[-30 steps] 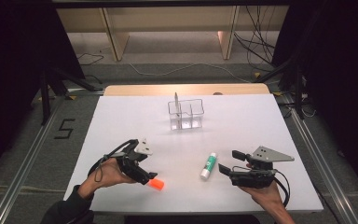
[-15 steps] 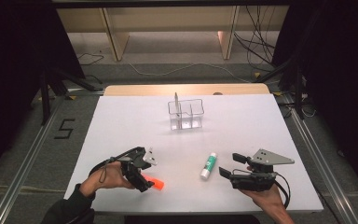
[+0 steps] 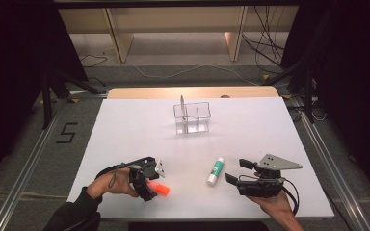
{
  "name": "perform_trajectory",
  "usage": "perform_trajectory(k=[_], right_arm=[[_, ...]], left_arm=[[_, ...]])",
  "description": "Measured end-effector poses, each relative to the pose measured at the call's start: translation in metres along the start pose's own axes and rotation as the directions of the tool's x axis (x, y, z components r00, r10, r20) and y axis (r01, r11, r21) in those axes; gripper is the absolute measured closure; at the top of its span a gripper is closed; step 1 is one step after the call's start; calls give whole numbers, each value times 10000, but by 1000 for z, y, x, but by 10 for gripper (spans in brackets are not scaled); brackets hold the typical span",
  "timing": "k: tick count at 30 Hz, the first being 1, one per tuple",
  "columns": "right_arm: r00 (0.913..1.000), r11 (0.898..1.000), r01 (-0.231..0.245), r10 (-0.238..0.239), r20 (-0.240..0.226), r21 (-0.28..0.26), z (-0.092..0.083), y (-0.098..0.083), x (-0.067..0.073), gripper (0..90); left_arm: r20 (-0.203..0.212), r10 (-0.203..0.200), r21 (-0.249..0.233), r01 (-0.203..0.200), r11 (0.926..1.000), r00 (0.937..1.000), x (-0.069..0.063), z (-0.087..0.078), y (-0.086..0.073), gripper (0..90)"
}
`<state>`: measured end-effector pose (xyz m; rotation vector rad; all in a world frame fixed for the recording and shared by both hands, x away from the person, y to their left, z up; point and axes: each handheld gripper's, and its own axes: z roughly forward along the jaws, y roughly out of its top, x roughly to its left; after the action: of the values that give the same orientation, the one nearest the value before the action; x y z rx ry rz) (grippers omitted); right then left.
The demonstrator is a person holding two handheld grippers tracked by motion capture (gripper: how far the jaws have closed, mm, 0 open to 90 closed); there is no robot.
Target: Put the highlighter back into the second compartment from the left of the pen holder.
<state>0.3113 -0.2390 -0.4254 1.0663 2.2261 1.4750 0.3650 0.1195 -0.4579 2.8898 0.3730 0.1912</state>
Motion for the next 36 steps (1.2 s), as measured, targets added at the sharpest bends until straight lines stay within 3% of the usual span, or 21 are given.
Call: perform_trajectory(k=[17,22,24,28,36], right_arm=[[10000,10000,-11,12,-97,56,2,0,-1,246],[9999,10000,22,-21,-120,96,2,0,-2,247],[9999,10000,57,-56,-137,81,3,0,-1,247],[9999,9999,65,-64,-139,86,3,0,-1,248],[9999,9999,27,-25,-117,144,3,0,-1,249]], left_arm=[[477,168,218,-179,9996,9987,8,4,1,358],[637,113,-26,-111,9999,9979,9,7,0,388],[712,251,47,-255,9997,9971,10,7,0,400],[965,297,-35,-295,9996,9949,11,7,0,443],[1002,367,11,-370,9993,9943,9,6,0,563]])
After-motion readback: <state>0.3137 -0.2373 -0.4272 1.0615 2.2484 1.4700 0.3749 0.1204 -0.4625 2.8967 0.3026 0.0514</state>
